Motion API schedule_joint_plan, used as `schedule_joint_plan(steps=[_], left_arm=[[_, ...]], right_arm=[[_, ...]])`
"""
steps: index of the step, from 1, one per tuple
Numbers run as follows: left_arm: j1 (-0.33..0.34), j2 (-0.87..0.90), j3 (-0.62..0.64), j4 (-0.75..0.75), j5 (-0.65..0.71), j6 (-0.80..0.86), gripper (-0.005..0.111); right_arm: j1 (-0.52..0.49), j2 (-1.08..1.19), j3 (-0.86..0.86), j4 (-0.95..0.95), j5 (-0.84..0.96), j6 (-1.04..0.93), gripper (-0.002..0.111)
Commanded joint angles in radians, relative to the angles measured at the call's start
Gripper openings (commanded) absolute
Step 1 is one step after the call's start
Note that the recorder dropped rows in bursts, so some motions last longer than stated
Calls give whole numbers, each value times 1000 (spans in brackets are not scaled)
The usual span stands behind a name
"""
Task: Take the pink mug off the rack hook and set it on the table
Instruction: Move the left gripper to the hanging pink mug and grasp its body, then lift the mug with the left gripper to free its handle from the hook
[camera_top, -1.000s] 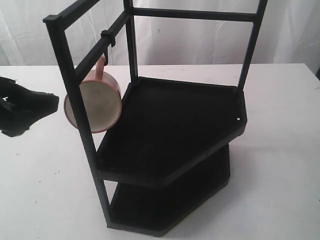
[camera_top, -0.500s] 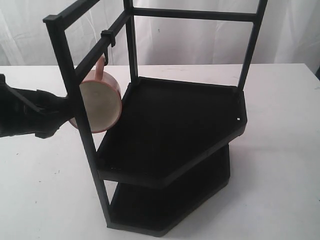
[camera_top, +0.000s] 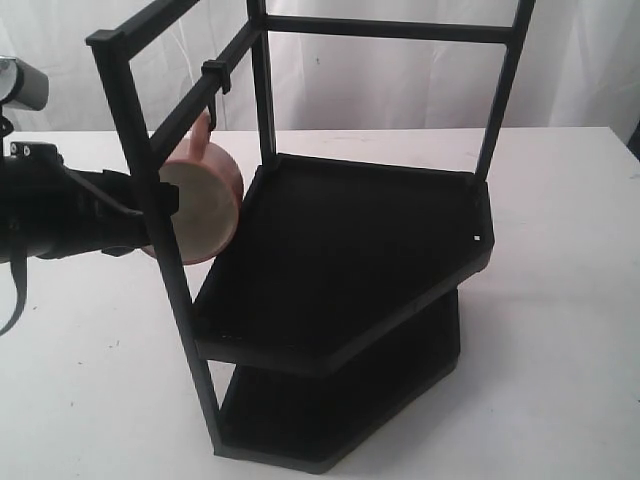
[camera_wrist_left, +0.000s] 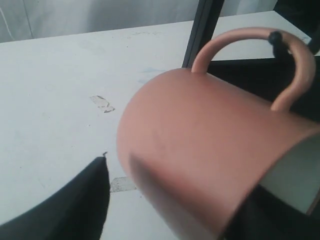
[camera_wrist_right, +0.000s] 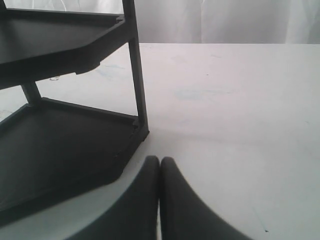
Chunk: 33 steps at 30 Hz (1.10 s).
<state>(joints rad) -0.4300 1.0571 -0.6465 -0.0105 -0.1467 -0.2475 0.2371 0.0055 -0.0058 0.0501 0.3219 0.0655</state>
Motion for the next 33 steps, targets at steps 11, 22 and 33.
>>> schedule_joint_plan(steps=[11,22,33], left_arm=[[3,0,8,-10,-66,16,54],[3,56,8,-10,-115,18,68],[3,96,8,-10,-193,20,67]], right_arm=[[-8,-6,6,2,-8,43,0],[-8,-6,6,2,-8,43,0],[-8,-6,6,2,-8,43,0]])
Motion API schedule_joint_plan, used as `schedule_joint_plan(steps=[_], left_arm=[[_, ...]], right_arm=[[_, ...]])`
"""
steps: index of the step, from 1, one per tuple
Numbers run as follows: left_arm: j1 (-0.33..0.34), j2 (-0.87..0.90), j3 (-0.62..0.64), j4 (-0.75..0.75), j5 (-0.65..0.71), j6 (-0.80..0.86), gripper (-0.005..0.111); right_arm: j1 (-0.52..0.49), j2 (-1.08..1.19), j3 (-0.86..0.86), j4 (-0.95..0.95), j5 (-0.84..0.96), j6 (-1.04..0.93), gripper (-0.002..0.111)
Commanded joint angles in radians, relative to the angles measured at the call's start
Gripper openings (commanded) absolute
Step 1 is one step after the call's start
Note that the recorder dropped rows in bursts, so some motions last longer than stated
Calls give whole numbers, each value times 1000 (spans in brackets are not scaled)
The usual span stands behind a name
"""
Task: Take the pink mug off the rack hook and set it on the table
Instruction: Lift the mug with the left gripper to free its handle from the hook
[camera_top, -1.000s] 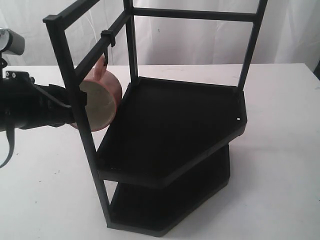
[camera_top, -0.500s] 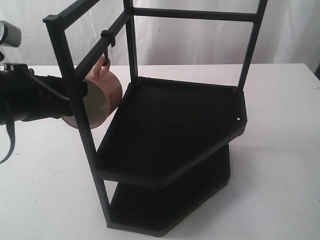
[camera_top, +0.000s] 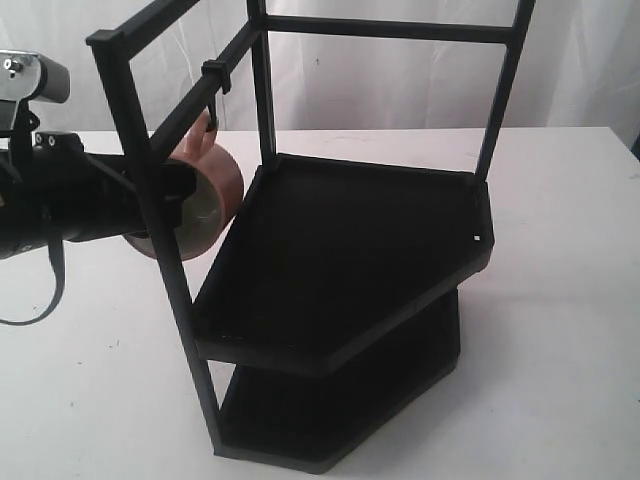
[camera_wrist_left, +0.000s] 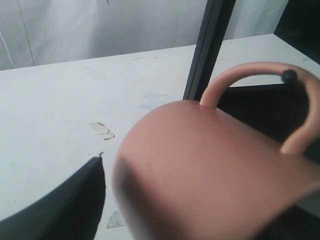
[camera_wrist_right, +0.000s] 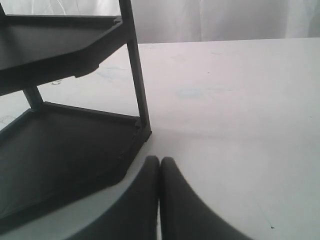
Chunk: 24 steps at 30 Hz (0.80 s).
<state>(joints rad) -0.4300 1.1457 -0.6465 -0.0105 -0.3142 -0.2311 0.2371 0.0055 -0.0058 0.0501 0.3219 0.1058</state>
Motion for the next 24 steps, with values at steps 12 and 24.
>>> schedule_joint_plan(steps=[12,24], left_arm=[[3,47,8,-10,-56,27,67],[3,53,8,-10,-76,56,67]], right_arm=[[-8,-6,6,2,-8,3,0],[-8,-6,6,2,-8,3,0]])
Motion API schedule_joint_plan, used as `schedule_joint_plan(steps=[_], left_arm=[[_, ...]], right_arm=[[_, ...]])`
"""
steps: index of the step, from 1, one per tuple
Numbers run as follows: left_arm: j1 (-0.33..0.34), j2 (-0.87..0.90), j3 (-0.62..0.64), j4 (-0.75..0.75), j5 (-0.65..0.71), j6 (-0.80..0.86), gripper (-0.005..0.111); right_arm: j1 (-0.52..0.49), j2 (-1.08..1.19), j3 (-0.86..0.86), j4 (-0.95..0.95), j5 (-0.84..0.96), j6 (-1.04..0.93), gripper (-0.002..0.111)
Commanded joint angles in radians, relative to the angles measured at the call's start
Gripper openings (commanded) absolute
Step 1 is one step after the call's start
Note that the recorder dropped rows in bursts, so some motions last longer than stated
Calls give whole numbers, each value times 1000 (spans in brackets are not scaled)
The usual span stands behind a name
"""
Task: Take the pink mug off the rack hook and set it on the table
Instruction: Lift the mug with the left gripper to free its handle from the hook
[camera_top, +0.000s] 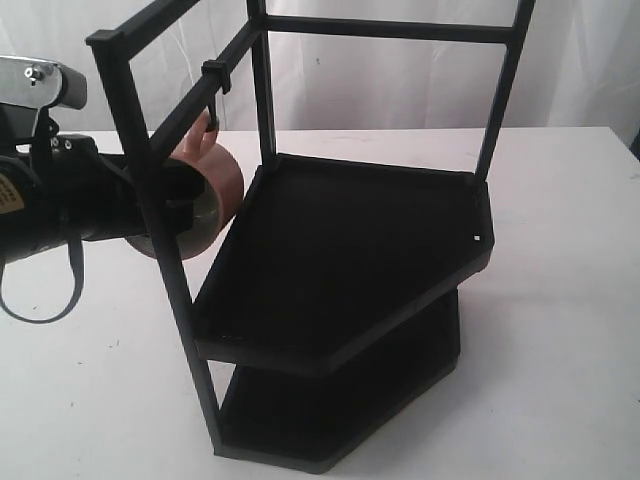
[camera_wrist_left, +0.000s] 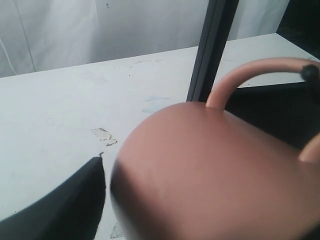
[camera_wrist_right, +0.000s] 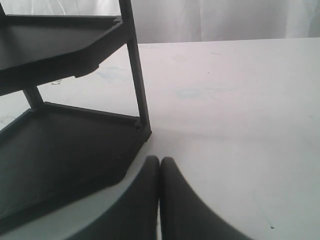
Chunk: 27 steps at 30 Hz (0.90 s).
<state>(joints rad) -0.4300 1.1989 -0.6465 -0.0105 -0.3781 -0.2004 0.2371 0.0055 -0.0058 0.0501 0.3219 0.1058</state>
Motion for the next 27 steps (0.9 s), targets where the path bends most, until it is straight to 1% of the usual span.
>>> schedule_joint_plan(steps=[1,6,11,14,19,27], left_arm=[[3,-1,8,-10,-12,25,67],[3,3,8,-10,-10,25,67],[3,38,8,-20,-21,61,67],[3,51,8,-39,-34,61,67],[3,51,8,-40,-101,66,67],[3,51,8,-40,-108,66,67]], right_arm=[[-8,-6,6,2,-8,3,0],[-8,-6,6,2,-8,3,0],[-8,-6,6,2,-8,3,0],[-8,-6,6,2,-8,3,0],[-8,-6,6,2,-8,3,0],[-8,-6,6,2,-8,3,0]])
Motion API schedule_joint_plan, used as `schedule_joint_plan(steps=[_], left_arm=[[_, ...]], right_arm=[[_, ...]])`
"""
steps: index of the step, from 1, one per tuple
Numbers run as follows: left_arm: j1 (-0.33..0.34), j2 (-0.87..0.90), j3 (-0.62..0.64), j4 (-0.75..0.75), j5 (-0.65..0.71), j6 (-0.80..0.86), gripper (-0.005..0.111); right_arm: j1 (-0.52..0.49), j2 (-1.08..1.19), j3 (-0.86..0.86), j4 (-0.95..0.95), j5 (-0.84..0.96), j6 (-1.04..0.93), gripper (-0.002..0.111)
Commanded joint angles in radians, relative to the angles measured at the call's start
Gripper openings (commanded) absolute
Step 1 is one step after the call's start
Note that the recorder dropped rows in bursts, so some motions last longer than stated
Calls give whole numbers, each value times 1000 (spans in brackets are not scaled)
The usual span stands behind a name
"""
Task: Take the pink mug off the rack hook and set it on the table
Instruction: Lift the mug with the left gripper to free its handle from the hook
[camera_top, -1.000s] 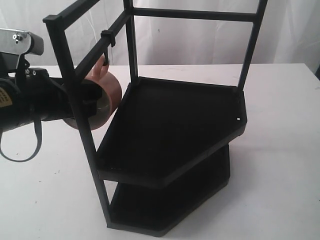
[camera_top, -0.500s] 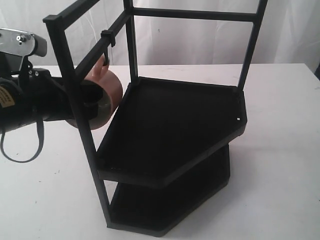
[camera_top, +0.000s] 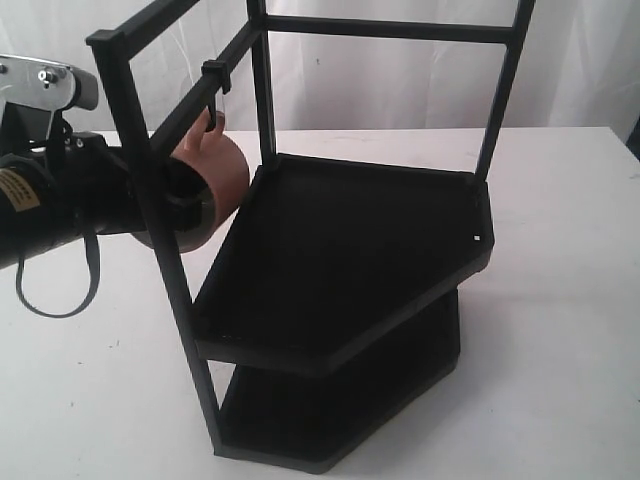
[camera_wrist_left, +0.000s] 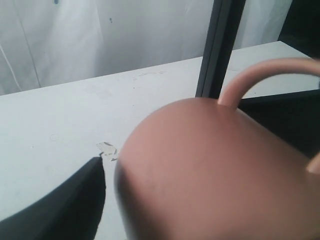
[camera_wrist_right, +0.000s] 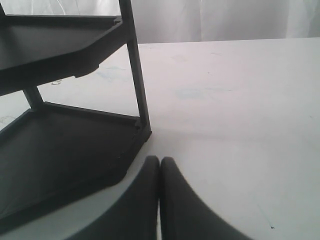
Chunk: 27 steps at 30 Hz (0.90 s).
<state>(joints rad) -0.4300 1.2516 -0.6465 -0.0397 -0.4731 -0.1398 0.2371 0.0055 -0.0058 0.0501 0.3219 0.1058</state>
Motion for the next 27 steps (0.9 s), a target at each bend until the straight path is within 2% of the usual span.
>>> schedule_joint_plan(steps=[1,3,5,14,27], left_arm=[[3,-2,8,-10,-13,5,67],[3,-2,8,-10,-13,5,65],[3,-2,8,-10,-13,5,58],[3,-2,8,-10,-6,5,0],[3,-8,8,-10,-35,5,0]], right_arm=[[-8,-6,6,2,-8,3,0],[-8,-6,6,2,-8,3,0],[-8,-6,6,2,-8,3,0],[-8,-6,6,2,-8,3,0],[-8,-6,6,2,-8,3,0]])
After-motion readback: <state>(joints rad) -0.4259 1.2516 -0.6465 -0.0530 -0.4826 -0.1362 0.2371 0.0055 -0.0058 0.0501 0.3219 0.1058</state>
